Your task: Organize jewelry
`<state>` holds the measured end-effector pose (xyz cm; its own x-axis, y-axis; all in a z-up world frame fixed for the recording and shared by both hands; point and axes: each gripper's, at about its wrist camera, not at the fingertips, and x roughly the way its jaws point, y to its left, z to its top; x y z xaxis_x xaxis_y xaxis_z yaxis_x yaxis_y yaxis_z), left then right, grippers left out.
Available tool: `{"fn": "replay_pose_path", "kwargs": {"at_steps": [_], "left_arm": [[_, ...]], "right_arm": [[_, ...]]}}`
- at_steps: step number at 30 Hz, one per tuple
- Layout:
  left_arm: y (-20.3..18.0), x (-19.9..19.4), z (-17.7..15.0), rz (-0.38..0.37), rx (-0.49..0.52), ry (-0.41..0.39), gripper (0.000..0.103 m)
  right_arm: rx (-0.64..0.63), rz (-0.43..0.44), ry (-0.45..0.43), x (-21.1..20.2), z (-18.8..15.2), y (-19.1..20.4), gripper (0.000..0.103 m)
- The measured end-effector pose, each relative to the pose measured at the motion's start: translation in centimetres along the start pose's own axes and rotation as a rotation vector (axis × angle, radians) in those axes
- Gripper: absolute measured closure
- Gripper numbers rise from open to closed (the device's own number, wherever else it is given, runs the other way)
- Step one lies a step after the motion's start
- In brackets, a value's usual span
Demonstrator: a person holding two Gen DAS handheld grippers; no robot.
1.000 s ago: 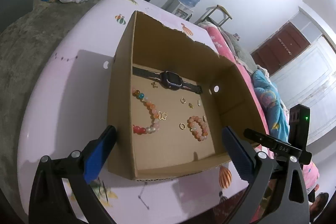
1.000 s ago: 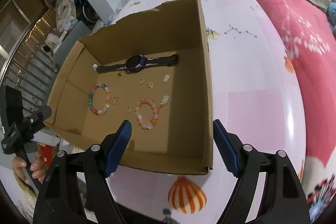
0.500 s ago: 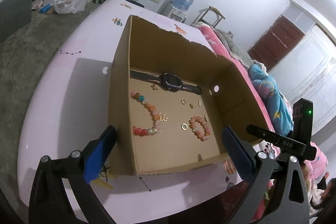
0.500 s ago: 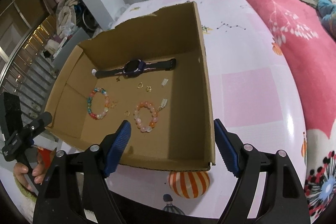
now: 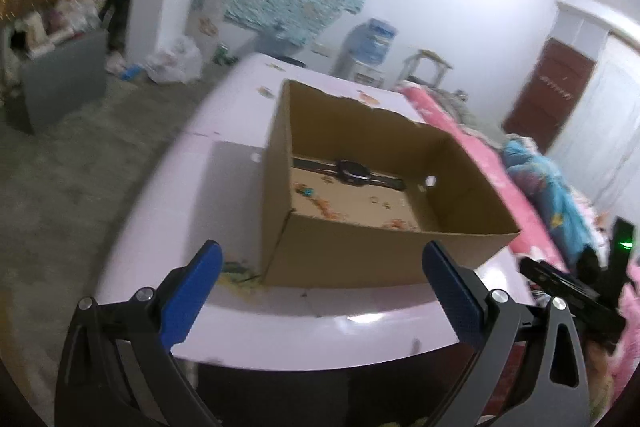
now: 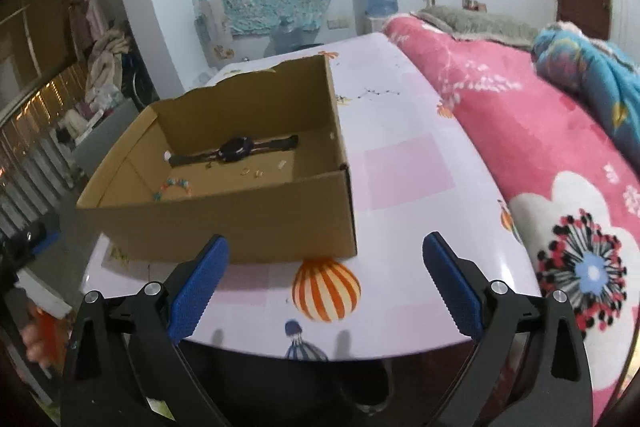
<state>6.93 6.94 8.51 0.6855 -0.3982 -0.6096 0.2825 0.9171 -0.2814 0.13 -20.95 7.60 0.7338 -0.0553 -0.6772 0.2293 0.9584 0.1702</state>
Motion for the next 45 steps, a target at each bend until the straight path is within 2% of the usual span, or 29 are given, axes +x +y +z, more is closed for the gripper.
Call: {"fn": "replay_pose_path", "kwargs": {"at_steps": [3,6,12,14,16,20,23,26,30,38,45], "left_arm": [[-1.3,-0.8,-0.1,0.092,0.041,-0.029,0.006],[-2.9,-1.6,0.1,0.150,0.116,-0.076,0.006],[-4.7,-3.7,0.5,0.146,0.170,-0.188,0.006],[-5.3,-3.6,0.6,0.162,0.187,-0.184,0.006],[-5.7,-2.8,0.9,0.189,0.207,-0.145,0.006],[-6.3,-0.5,0.7,0.278,0.193,-0.059,0.005],[-5.9,0.8,0.2,0.285,0.171,0.022,0.006],[-5.9,1.8,-0.5,0.317,0.156,0.064,0.006],[-6.2,3.3,-1.2,0.335,0.188,0.128,0.006],[-6.5,3.6,-1.6,0.338,0.182,0.142,0.006],[-6.5,3.4,-1.5,0.336,0.161,0.149,0.005]], "right_arm": [[-0.042,-0.010,-0.041,-1.2,-0.4,1.0,0.008],[-0.105,-0.054,-0.117,-2.5,-0.2,2.7,0.008],[-0.152,-0.020,-0.246,-4.9,0.5,4.2,0.008],[-0.162,-0.026,-0.257,-5.1,0.6,4.6,0.008],[-0.163,-0.037,-0.256,-5.1,0.4,4.8,0.008],[-0.167,-0.061,-0.166,-3.3,0.1,5.1,0.008],[-0.163,-0.078,-0.085,-1.7,0.0,5.0,0.008],[-0.141,-0.086,-0.008,-0.5,-0.2,4.7,0.008],[-0.121,-0.088,0.065,0.7,-0.3,4.5,0.008],[-0.090,-0.072,0.115,1.3,-0.3,4.4,0.008],[-0.093,-0.066,0.114,1.2,0.1,4.3,0.008]]}}
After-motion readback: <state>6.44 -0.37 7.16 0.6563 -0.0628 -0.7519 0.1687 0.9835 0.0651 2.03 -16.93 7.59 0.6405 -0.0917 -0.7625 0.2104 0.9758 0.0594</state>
